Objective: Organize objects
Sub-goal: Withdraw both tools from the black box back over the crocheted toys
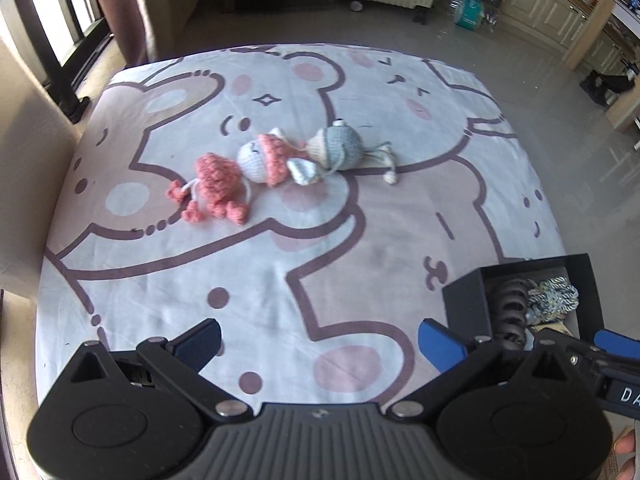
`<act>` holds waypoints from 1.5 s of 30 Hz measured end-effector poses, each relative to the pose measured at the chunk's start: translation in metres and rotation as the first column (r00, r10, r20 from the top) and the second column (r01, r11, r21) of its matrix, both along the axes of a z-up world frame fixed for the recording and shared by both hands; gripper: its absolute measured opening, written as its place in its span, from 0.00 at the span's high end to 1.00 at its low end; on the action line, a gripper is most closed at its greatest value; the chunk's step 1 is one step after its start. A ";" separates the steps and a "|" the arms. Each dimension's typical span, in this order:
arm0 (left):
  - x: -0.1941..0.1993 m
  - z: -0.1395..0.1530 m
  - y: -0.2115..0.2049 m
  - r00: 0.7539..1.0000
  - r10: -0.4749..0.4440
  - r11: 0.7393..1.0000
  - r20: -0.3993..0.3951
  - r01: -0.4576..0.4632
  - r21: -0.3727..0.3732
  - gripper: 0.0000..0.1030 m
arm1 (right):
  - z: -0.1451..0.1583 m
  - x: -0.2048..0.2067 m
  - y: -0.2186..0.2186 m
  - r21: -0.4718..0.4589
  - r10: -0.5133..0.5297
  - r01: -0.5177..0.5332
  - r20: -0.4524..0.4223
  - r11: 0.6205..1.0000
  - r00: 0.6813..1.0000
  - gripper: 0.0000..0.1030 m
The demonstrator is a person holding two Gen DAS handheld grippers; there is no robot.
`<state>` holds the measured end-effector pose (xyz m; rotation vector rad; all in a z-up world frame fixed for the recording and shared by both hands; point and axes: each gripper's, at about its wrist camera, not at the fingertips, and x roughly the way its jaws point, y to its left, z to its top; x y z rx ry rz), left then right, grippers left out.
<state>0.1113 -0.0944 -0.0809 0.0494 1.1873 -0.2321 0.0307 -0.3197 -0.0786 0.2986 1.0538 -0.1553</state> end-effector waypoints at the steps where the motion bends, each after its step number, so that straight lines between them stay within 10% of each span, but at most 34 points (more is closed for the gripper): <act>1: 0.002 -0.001 0.005 1.000 0.006 1.000 0.002 -0.006 0.005 0.00 | 0.000 0.004 0.004 0.001 0.007 -0.007 0.000 1.000 1.000 0.00; 45: 0.037 -0.006 0.100 0.985 0.085 0.995 0.148 -0.091 0.037 0.00 | -0.018 0.079 0.096 0.008 0.164 -0.165 0.089 0.986 0.982 0.00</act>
